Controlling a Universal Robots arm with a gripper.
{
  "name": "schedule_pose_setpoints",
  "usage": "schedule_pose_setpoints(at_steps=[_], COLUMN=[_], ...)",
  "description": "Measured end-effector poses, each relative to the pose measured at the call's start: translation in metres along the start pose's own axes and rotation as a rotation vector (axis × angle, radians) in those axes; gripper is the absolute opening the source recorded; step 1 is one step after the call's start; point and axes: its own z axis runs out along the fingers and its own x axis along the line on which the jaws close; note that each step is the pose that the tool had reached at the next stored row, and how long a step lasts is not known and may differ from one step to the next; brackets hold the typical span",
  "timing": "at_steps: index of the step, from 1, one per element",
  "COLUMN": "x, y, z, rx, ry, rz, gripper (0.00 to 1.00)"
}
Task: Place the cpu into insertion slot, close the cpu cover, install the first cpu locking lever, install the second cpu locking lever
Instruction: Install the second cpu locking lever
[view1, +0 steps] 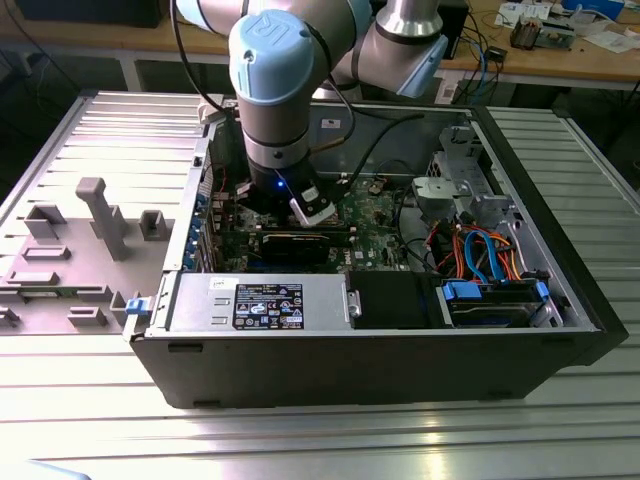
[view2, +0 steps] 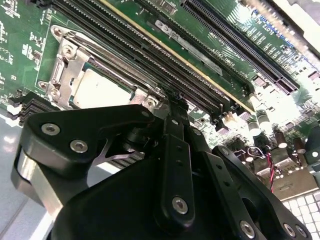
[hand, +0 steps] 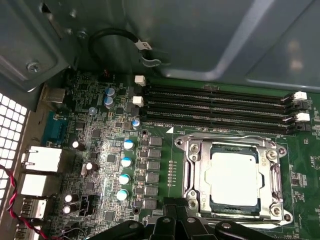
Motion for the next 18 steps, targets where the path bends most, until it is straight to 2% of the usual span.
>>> schedule_pose_setpoints(at_steps=[5,9,18], x=[0.0011,0.0015,0.0023], y=[-0.0003,0.0007,0.0015], z=[0.0022,-0.0013,-0.0011], rx=[-0.0018,-0.0013,-0.0016], ry=[-0.0002,-0.0004,-0.0003], rz=[0.0,0.0,0.0], gripper=[0.11,0.11,0.11])
